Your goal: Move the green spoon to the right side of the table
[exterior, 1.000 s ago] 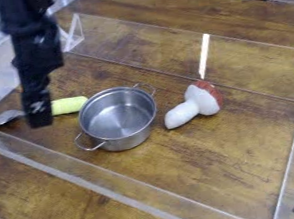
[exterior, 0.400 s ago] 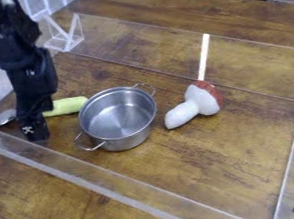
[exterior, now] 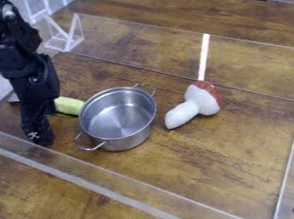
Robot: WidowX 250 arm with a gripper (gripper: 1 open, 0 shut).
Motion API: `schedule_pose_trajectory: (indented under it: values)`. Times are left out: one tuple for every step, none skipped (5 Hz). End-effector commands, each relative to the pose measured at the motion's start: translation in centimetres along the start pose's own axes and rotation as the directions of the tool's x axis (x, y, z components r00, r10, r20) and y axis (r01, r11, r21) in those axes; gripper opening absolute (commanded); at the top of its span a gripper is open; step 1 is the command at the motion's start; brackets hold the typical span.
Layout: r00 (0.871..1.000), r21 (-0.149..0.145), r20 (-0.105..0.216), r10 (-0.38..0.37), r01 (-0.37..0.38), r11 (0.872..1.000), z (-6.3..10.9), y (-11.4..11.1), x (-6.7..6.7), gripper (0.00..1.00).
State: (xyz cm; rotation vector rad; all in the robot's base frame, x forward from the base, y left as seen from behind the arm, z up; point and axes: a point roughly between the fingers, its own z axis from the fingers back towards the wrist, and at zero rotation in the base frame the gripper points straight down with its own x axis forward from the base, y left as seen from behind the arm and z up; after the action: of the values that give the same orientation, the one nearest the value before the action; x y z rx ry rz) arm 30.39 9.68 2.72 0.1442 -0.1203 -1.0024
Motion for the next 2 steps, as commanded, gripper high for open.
schedule_pose_trajectory:
  values:
    - [1.0,0.034,0.017,0.025,-0.025,0.999,1.33,0.38,-0.28,1.0]
    - [0.998,0.034,0.021,0.061,-0.061,0.998,1.8,0.97,0.11,1.0]
